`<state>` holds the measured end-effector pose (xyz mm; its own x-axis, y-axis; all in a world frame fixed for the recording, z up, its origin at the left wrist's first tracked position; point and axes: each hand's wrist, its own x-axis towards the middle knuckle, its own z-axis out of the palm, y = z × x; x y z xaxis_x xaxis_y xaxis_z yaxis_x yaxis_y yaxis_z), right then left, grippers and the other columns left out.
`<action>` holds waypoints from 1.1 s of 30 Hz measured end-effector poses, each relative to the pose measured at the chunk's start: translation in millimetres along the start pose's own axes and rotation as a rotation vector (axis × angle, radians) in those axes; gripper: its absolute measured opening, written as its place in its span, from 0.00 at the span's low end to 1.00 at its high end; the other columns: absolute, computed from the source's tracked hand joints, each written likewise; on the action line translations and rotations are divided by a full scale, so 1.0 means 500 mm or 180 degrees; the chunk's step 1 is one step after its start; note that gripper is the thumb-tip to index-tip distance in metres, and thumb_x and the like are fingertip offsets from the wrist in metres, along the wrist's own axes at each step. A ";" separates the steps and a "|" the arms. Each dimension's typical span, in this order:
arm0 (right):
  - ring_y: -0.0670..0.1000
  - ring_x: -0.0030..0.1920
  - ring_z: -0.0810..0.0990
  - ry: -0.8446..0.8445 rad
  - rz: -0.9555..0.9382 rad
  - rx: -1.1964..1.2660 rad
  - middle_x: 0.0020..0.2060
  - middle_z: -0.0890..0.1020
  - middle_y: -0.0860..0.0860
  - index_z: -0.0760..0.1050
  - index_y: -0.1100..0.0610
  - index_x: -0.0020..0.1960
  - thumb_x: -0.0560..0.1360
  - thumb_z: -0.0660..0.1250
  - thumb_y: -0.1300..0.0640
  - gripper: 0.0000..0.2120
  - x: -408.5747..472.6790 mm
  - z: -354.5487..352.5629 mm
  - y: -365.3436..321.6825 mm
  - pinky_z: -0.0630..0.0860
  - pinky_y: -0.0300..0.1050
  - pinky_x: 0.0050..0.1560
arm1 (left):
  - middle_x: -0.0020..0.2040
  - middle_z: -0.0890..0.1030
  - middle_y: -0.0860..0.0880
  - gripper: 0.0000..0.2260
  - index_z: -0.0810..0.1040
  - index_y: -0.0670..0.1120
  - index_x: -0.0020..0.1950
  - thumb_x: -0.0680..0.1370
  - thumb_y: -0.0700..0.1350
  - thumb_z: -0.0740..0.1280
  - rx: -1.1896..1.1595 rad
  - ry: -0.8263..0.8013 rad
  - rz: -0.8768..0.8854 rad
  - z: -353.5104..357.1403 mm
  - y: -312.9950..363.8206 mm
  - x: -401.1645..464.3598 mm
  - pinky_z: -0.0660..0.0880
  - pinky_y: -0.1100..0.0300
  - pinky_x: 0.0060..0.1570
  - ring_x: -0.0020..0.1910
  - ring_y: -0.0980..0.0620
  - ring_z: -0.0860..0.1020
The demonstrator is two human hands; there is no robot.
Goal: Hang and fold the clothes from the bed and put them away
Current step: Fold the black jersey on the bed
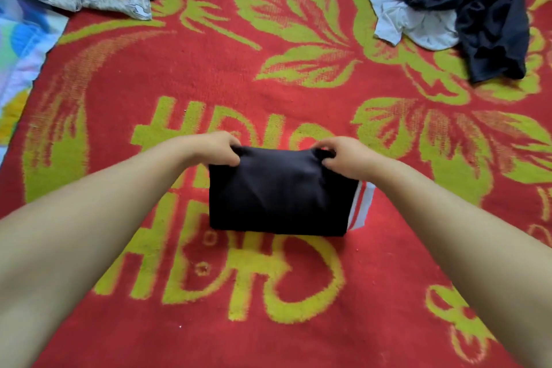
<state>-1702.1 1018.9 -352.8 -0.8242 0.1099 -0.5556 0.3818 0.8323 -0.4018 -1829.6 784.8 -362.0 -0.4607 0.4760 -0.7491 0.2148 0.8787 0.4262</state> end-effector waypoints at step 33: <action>0.52 0.77 0.48 0.1113 -0.0231 -0.1328 0.76 0.58 0.53 0.56 0.56 0.76 0.77 0.53 0.42 0.31 -0.138 0.309 0.058 0.48 0.66 0.72 | 0.76 0.58 0.46 0.29 0.60 0.45 0.76 0.78 0.58 0.48 0.1907 0.1635 0.0656 0.331 -0.126 -0.024 0.56 0.37 0.71 0.75 0.48 0.58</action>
<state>-1569.5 951.4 -438.4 -0.9592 0.1590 -0.2337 0.1792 0.9815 -0.0679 -1694.9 729.6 -463.7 -0.6679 0.6824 -0.2972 0.6954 0.7144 0.0776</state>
